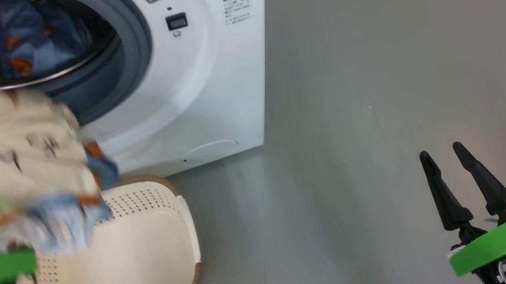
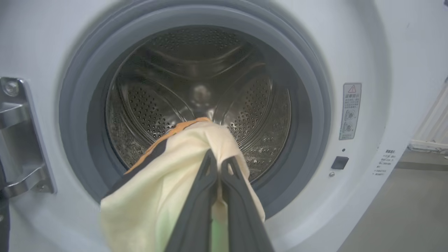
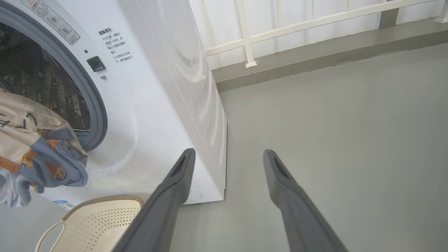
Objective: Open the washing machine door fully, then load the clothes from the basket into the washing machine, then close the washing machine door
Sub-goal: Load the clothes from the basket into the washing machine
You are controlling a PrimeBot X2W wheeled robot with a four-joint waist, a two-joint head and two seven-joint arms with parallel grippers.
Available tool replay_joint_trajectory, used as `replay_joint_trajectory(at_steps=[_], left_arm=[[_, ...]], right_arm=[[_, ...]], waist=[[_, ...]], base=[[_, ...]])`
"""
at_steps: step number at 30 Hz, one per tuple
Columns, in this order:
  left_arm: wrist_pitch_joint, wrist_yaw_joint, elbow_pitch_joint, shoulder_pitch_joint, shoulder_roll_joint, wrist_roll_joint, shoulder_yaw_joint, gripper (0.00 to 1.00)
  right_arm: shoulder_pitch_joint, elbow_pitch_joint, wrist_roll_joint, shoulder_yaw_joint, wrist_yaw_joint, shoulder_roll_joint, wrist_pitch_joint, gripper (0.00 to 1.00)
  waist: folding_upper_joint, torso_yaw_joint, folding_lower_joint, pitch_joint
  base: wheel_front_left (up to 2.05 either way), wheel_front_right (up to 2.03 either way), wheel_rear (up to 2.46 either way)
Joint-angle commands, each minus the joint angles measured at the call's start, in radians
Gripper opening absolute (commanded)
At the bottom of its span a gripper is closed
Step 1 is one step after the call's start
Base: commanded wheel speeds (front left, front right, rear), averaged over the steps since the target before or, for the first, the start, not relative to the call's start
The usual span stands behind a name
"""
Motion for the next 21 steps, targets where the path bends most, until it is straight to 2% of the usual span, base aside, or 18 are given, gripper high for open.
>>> replay_joint_trajectory(at_steps=[1,6,11,21], left_arm=[[-0.006,-0.002,-0.014,-0.060,0.043,-0.001,0.032,0.00],[-0.006,-0.002,0.120,-0.245,0.074,-0.015,0.004,0.00],[-0.006,-0.002,0.323,-0.416,0.115,-0.032,-0.075,0.00],[-0.001,-0.002,0.709,-0.693,0.162,-0.122,-0.227,0.00]], right_arm=[[-0.019,-0.027,-0.014,0.024,0.002,-0.004,-0.005,1.00],[-0.044,-0.031,-0.017,0.036,0.002,0.014,-0.005,1.00],[-0.075,-0.036,-0.018,0.056,0.002,0.031,-0.005,1.00],[-0.114,-0.042,-0.023,0.088,0.002,0.057,-0.005,1.00]], waist=[[-0.0001,-0.013,0.0000,0.024],[-0.0001,-0.031,0.0000,0.070],[-0.0001,-0.060,0.0000,0.117],[-0.0001,-0.110,0.0000,0.182]], base=[[0.00,0.00,0.00],[0.00,0.00,0.00],[0.00,0.00,0.00],[0.00,0.00,0.00]])
